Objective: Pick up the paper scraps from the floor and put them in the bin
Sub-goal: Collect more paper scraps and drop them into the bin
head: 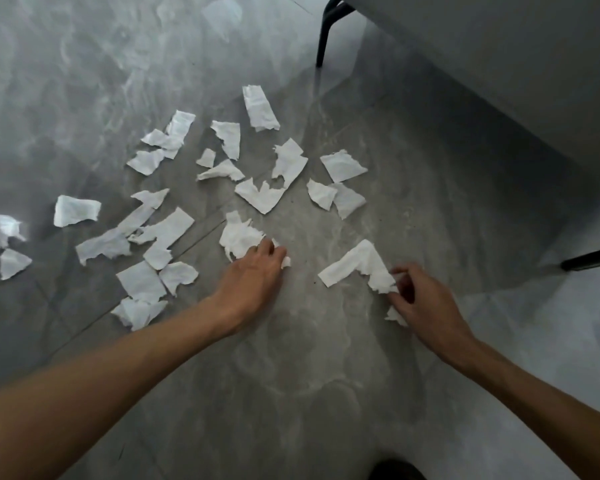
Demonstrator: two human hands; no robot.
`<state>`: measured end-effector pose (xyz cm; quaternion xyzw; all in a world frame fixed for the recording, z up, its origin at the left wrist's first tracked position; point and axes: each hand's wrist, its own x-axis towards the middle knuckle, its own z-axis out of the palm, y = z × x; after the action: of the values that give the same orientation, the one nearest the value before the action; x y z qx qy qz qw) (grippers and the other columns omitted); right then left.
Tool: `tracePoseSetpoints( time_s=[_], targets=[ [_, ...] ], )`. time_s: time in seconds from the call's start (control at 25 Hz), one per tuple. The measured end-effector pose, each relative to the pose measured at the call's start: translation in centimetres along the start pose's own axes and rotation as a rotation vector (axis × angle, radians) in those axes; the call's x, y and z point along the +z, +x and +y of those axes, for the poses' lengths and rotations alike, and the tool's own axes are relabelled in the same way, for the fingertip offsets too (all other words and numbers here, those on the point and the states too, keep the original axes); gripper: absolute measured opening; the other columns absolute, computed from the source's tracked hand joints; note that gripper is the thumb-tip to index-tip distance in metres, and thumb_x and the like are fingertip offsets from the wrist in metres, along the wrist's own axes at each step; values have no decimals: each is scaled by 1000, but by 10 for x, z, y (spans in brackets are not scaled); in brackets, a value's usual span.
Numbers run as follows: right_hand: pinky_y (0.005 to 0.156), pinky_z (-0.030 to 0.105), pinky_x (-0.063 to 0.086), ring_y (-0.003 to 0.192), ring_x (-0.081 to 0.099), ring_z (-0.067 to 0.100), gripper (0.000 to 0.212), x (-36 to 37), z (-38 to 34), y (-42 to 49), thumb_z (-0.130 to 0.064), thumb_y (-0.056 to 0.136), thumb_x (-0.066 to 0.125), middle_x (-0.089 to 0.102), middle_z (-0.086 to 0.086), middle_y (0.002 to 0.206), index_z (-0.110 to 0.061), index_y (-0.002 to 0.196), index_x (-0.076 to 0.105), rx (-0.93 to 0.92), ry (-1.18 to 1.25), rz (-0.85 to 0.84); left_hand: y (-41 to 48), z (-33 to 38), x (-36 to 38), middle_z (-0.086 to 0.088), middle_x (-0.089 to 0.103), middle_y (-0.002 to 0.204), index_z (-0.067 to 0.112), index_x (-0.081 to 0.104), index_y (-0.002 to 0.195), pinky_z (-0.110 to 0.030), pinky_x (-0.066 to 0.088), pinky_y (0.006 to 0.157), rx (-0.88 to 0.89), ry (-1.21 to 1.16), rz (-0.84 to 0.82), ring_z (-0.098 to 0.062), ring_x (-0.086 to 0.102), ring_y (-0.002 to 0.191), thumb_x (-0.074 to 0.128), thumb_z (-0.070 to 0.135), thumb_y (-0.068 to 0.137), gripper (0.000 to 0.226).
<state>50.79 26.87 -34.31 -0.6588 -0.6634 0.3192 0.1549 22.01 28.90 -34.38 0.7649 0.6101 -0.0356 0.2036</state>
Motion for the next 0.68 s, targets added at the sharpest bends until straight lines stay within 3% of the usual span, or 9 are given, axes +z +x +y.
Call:
tracePoseSetpoints(
  time_s=[0.08,0.16,0.32,0.4,0.48,0.6,0.68],
  targets=[
    [57,10,41,68,55,1,41,3,-13,14,-28,81,63,55,-13,69,-39,117,48,-111,-40,-49,1,-4,4,-14,53,108,9,50,107,-48,50,75,34,-50,15,-33,56,94,47,17,93,16],
    [59,14,38,65,51,5,47,9,-23,37,-23,84,63,52,-16,73,-31,126,45,-93,-116,-105,-4,-4,4,-15,57,99,7,53,97,-46,49,72,69,-97,0,-35,59,86,50,14,90,10],
    [67,34,44,77,58,23,1,23,-29,55,-14,88,56,56,-1,81,-15,89,56,-96,-235,-125,-14,-10,-2,-7,63,94,14,62,86,-39,50,63,100,4,162,-30,60,85,66,14,80,7],
    [64,33,40,75,57,25,9,24,-30,53,-12,87,56,59,3,79,-13,78,57,-148,-246,-130,-8,-21,-6,-7,63,108,15,65,87,-39,51,70,25,60,264,-30,58,96,69,18,79,10],
    [59,27,34,70,53,19,9,23,-40,52,-13,85,60,58,-1,75,-14,76,58,-168,-196,-114,-2,-34,-9,-8,59,118,15,64,97,-41,52,77,-82,75,230,-30,56,102,63,21,85,14],
    [55,16,30,65,49,11,6,25,-60,46,-15,84,63,56,-5,72,-17,79,62,-177,-155,-88,0,-38,-9,-12,61,107,11,61,102,-42,53,75,-105,91,114,-31,58,93,54,20,90,16],
    [55,18,35,62,51,9,5,28,-76,40,-17,84,65,59,-5,70,-16,80,64,-141,-116,-93,-5,-38,-17,-15,63,101,10,60,98,-38,50,71,-90,41,67,-34,60,89,53,16,89,13]
  ],
)
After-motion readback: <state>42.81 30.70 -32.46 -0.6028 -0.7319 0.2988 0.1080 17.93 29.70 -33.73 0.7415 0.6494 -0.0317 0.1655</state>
